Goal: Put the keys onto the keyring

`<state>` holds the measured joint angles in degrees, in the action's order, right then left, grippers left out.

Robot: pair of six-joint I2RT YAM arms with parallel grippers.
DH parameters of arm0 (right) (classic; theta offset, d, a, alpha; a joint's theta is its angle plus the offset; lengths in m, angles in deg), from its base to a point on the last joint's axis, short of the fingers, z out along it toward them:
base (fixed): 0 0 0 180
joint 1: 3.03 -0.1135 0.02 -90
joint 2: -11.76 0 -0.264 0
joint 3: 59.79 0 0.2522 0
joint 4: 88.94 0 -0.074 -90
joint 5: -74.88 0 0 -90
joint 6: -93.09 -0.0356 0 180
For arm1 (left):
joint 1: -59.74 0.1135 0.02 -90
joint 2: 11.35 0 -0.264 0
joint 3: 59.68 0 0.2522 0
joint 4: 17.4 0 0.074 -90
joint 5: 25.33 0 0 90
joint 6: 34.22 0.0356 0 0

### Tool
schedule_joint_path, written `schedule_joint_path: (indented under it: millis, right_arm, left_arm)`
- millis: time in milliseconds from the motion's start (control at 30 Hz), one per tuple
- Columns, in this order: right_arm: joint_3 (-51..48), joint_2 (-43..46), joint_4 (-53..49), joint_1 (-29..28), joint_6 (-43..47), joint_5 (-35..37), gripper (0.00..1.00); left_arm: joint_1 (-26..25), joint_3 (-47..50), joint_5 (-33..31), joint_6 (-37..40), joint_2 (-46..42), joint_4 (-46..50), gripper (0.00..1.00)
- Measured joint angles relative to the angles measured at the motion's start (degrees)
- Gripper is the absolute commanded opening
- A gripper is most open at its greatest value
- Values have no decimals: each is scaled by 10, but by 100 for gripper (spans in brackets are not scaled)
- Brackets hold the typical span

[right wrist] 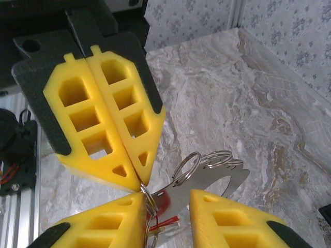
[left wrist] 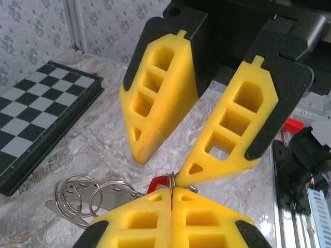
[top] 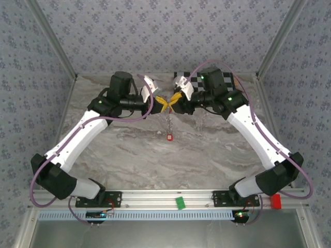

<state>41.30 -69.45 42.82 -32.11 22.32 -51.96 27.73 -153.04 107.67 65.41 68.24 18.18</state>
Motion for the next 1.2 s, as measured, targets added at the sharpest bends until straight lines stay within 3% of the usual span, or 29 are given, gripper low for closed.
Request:
schedule_joint_path:
  millis: [233, 433, 667, 867, 1200]
  right_arm:
    - [-61, 46, 125, 49, -80, -33, 29]
    - [-70, 53, 183, 55, -110, -48, 29]
    - [-70, 53, 189, 55, -112, -59, 28]
    - [-70, 52, 188, 54, -111, -65, 19]
    - [-70, 39, 165, 36, -107, -65, 19]
  left_arm:
    - [0, 49, -5, -84, -11, -129, 0]
    - [1, 53, -9, -126, -12, -196, 0]
    - [1, 53, -10, -138, -12, -217, 0]
    - [1, 53, -10, -143, -12, -218, 0]
    - [1, 53, -10, -164, -12, -238, 0]
